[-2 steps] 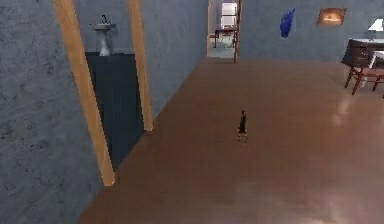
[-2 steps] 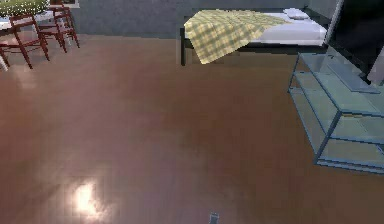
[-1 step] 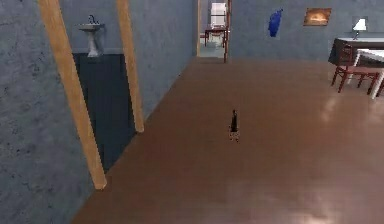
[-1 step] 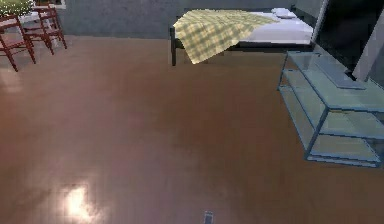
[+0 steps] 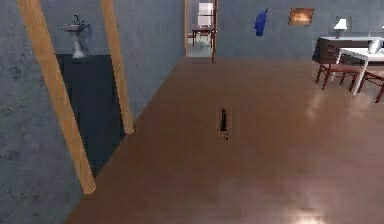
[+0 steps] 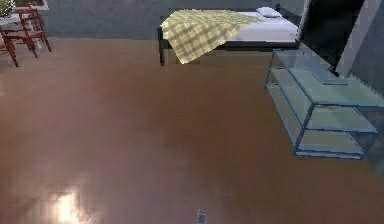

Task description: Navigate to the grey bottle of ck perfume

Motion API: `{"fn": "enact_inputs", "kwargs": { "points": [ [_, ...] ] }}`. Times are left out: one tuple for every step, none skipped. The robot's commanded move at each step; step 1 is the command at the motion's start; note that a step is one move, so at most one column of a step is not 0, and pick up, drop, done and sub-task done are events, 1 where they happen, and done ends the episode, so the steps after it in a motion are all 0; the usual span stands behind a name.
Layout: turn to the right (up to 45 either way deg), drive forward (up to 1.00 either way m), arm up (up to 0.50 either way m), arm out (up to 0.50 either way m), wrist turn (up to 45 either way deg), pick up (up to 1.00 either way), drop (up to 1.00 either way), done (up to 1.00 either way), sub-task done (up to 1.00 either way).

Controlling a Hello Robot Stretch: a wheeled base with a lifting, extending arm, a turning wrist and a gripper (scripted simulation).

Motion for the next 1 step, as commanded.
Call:
{"fn": "enact_inputs", "kwargs": {
  "points": [
    [0.0, 1.00, 0.00, 0.00, 0.0, 0.00, 0.00, 0.00, 0.00]
  ]
}}
